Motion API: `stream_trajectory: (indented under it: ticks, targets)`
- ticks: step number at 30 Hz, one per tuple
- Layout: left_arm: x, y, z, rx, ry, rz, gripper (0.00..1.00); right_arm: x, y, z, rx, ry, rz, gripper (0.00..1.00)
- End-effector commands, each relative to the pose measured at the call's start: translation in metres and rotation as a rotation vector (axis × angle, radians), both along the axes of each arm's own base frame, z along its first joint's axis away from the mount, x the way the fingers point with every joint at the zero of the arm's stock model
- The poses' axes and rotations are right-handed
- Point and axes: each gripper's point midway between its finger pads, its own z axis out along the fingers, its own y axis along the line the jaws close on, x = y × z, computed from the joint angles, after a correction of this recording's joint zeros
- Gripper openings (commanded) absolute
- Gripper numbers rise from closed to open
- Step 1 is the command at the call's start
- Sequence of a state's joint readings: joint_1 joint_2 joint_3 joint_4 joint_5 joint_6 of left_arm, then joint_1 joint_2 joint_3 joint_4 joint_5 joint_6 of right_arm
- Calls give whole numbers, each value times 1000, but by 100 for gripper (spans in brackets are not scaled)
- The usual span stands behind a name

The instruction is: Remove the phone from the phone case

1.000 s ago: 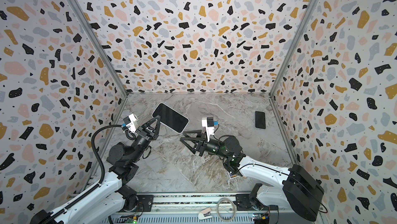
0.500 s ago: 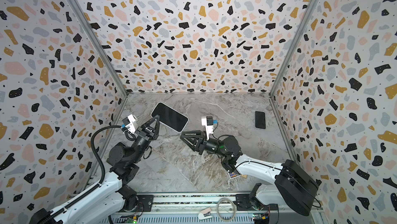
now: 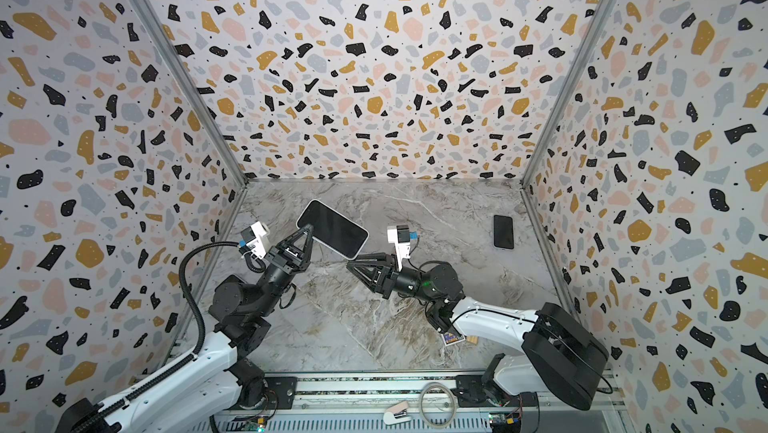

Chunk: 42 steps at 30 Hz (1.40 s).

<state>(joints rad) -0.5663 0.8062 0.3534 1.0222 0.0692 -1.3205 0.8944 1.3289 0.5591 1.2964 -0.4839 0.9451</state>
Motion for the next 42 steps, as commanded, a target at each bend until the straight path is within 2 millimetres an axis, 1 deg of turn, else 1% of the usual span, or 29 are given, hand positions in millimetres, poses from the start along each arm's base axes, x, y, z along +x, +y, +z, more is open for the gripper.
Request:
stream_trajectory:
  ticks: [1,11,17,21,23,31,32,39,42]
  targets:
    - [-15,6,24,-60,-107,-8,0,-5,-6,28,75,-60,11,34]
    - [-13,7,22,-57,-99,2,0,-4,-9,26,75,-53,4,29]
    - [-12,7,20,-52,-88,8,0,-1,-9,23,71,-47,2,19]
    - [-11,7,20,-55,-82,6,0,-1,-7,20,63,-49,2,9]
    - [-11,7,20,-53,-75,7,0,-1,-7,19,59,-52,1,7]
    - [0,-3,12,-31,35,-30,0,-2,-6,8,17,-97,-13,6]
    - [2,-4,10,-25,52,-33,0,-1,-4,1,-13,-88,-17,6]
    - [7,-9,2,-24,129,-56,0,3,1,-17,-123,-147,-60,6]
    - [8,-11,2,-21,144,-63,0,6,1,-24,-166,-169,-88,6]
